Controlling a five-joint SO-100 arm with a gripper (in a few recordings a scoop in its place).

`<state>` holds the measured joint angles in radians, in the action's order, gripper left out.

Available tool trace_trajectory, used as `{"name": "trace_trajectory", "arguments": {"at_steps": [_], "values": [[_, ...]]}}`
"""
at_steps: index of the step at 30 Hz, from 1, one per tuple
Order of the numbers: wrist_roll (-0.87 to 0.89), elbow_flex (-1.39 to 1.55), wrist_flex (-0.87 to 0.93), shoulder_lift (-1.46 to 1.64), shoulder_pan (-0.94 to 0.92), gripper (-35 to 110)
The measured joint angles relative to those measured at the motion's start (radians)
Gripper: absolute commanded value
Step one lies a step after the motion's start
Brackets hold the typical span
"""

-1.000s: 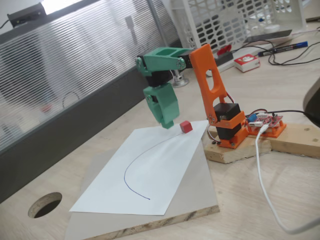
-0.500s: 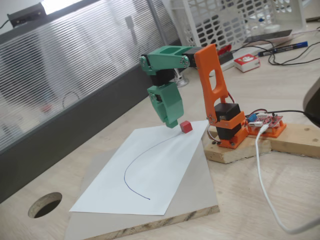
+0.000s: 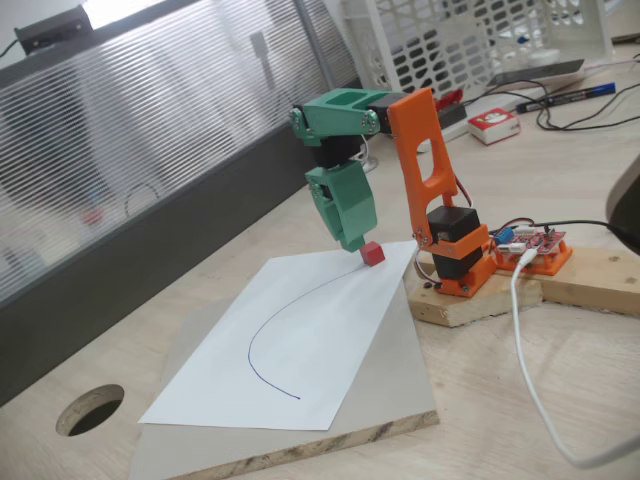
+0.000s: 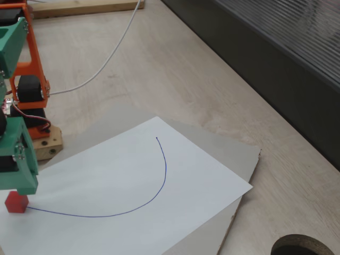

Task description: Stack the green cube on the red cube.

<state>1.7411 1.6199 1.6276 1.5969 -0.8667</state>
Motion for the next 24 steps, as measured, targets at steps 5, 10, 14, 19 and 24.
{"name": "trace_trajectory", "arguments": {"at_steps": [5, 10, 14, 19, 24], "values": [[0.000, 0.018, 0.002, 0.000, -0.041, 13], [0.000, 0.018, 0.002, 0.000, -0.058, 13], [0.002, 0.018, 0.002, 0.000, -0.063, 13], [0.002, 0.018, 0.000, 0.000, -0.075, 13], [0.002, 0.018, 0.000, 0.000, -0.075, 13]]}}
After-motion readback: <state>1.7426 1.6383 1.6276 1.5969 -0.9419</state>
